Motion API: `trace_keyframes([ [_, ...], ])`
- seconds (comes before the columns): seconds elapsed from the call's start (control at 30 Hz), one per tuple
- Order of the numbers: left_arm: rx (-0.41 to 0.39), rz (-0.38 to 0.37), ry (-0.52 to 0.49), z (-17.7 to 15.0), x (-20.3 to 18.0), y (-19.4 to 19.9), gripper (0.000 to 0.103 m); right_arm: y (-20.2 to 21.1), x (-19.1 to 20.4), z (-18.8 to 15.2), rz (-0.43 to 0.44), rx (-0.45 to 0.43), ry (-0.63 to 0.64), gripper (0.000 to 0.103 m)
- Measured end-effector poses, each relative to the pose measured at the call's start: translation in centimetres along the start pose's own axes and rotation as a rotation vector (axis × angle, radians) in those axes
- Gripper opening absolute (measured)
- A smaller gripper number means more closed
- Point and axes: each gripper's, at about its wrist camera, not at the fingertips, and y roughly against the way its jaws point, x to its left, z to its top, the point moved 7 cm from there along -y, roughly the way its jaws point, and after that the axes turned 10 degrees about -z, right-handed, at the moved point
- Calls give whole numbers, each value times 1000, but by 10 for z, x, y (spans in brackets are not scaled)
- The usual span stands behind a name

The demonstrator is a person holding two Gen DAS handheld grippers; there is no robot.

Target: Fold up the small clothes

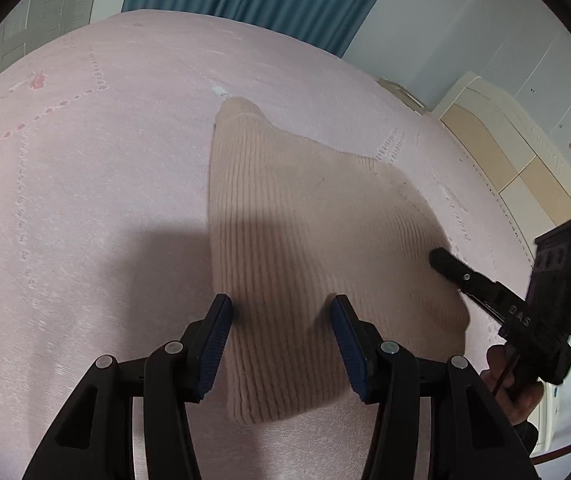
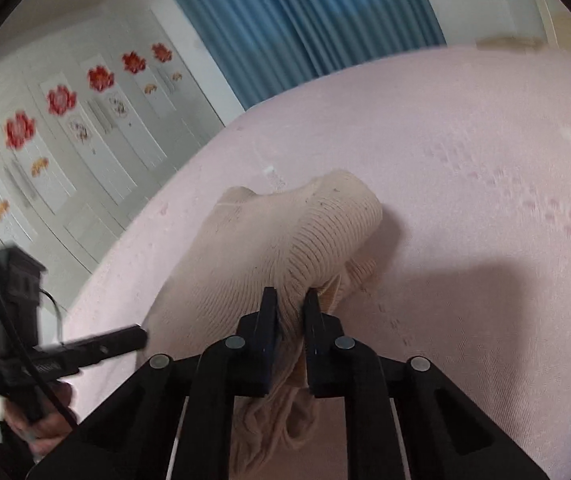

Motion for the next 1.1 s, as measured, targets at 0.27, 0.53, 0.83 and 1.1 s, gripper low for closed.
trace_keyframes([
  [0.27, 4, 52, -14, 4, 2, -2, 49, 21, -4, 7, -51, -16, -16, 18],
  [0.53, 8, 78, -20, -4, 4, -11, 53, 37, 59, -8, -47, -132, 226, 41],
  [0.83, 23, 85, -39, -11, 3, -13, 54, -5, 26, -26, -155, 27, 177, 4],
  [1.1, -52, 97, -109, 1, -4, -2, 53, -9, 25, -24, -122, 30, 141, 3],
])
